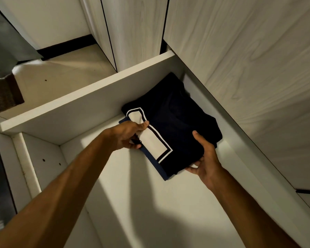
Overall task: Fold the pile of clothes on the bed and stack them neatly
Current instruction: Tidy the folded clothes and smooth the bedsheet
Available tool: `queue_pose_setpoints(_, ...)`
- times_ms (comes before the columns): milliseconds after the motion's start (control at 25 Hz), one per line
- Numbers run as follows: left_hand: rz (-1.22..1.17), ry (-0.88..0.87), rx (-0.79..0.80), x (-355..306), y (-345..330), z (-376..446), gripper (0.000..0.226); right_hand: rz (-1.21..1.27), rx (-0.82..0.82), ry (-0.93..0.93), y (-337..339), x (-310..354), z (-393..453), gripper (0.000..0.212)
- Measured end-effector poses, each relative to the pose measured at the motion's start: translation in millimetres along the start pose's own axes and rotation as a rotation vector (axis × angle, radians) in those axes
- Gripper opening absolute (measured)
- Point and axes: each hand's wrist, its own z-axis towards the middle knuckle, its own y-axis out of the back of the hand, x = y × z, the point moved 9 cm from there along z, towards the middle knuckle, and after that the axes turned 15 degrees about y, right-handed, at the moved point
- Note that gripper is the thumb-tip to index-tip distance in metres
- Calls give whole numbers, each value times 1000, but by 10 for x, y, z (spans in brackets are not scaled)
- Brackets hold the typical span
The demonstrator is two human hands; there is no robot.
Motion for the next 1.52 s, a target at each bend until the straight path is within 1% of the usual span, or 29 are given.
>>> queue_pose_setpoints(40, -12, 10, -28, -11, 15, -19, 44, -19, -10, -6, 12, -12, 15, 68)
queue_pose_setpoints(80, -39, 9, -96, -25, 30, -64, 44, -46, -26, -10, 28, -29, 28, 70)
queue_pose_setpoints(120, -80, -3, -209, -25, 60, -100, 46, -73, -45, -8, 42, -53, 46, 71)
queue_pose_setpoints(160, -152, -26, -326, -4, 85, -142, 57, -96, -67, -5, 50, -71, 68, 70)
queue_pose_setpoints(200, -247, -29, -413, 91, 57, -181, 76, -106, -86, -2, 56, -80, 93, 67)
queue_pose_setpoints(240, -328, -19, -427, 218, -59, -183, 89, -107, -98, -1, 59, -74, 114, 63)
queue_pose_setpoints(280, -362, -24, -404, 290, -209, -170, 89, -109, -104, 4, 69, -53, 170, 61)
queue_pose_setpoints(360, -276, -136, -399, 182, -372, -106, 80, -107, -122, 15, 94, 61, 288, 61)
queue_pose_setpoints(440, -162, -246, -385, -40, -439, -72, 76, -88, -130, 22, 117, 181, 405, 59)
queue_pose_setpoints(560, -67, -262, -299, -180, -560, -78, 66, -84, -147, 44, 240, 303, 521, 47)
queue_pose_setpoints(640, 85, -226, -304, 25, -615, -139, 68, -98, -125, 69, 309, 319, 538, 48)
queue_pose_setpoints(680, 218, -236, -332, 150, -621, -256, 71, -99, -119, 94, 326, 337, 524, 51)
queue_pose_setpoints(720, 418, -237, -377, 300, -605, -399, 72, -88, -126, 124, 327, 365, 502, 56)
queue_pose_setpoints(800, 915, -182, -470, 735, -572, -716, 70, -78, -119, 184, 265, 410, 383, 64)
queue_pose_setpoints(880, 1359, -116, -604, 1176, -513, -1055, 65, -79, -41, 206, 164, 366, 216, 64)
queue_pose_setpoints(920, 1512, -106, -662, 1313, -482, -1172, 64, -109, -9, 204, 115, 321, 94, 62)
queue_pose_setpoints(960, 1598, -105, -719, 1404, -437, -1299, 66, -159, 25, 188, 99, 236, -99, 60)
queue_pose_setpoints(1000, 1598, -99, -776, 1473, -358, -1386, 67, -238, 79, 157, 95, 76, -304, 60)
queue_pose_setpoints(1040, 1549, -90, -798, 1535, -281, -1440, 65, -338, 132, 157, 115, -53, -495, 59)
queue_pose_setpoints(1080, 1501, -105, -789, 1570, -243, -1520, 59, -459, 150, 187, 199, -144, -656, 61)
queue_pose_setpoints(1120, 1478, -125, -785, 1640, -237, -1607, 53, -601, 171, 224, 287, -235, -826, 69)
queue_pose_setpoints(1160, 1498, -123, -809, 1775, -206, -1668, 50, -725, 234, 255, 330, -358, -990, 80)
queue_pose_setpoints(1200, 1564, -80, -850, 1952, -153, -1722, 48, -826, 301, 287, 328, -448, -1210, 88)
queue_pose_setpoints(1240, 1597, -25, -890, 2091, -111, -1792, 49, -899, 389, 294, 298, -526, -1396, 87)
queue_pose_setpoints(1320, 1660, 5, -928, 2382, -152, -1929, 50, -1018, 560, 291, 200, -669, -1782, 77)
queue_pose_setpoints(1360, 1699, -21, -938, 2470, -232, -2015, 50, -1043, 633, 264, 173, -760, -1975, 71)
queue_pose_setpoints(1400, 1687, -17, -954, 2518, -309, -2143, 50, -1079, 668, 234, 170, -845, -2144, 65)
queue_pose_setpoints(1480, 1537, -79, -933, 2607, -574, -2390, 52, -1046, 683, 320, 59, -850, -2398, 47)
queue_pose_setpoints(1520, 1442, -165, -899, 2736, -693, -2530, 52, -994, 689, 359, -79, -884, -2562, 35)
